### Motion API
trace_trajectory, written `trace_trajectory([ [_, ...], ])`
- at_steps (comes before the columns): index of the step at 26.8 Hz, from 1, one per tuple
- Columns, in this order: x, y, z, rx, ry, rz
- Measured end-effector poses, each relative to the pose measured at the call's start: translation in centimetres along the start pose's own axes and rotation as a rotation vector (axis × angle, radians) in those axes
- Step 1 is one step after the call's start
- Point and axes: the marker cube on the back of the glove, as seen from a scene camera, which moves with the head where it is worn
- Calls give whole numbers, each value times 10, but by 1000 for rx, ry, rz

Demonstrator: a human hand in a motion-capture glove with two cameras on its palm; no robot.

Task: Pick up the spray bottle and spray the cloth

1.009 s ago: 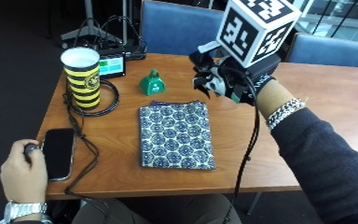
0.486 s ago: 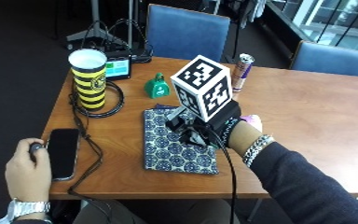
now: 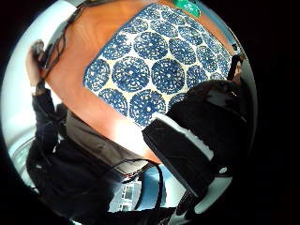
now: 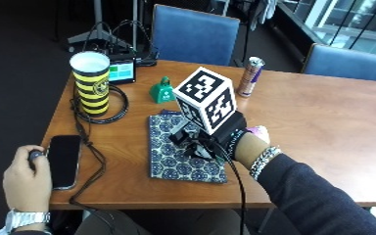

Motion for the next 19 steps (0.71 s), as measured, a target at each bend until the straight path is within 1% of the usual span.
trace_trajectory([
  [4,6,1,-9,34,-59,11],
  [9,18,1,-47,176,-253,37],
  [14,17,-6,-89,371,-524,20],
  [19,0,-16,-121,564,-891,-48],
])
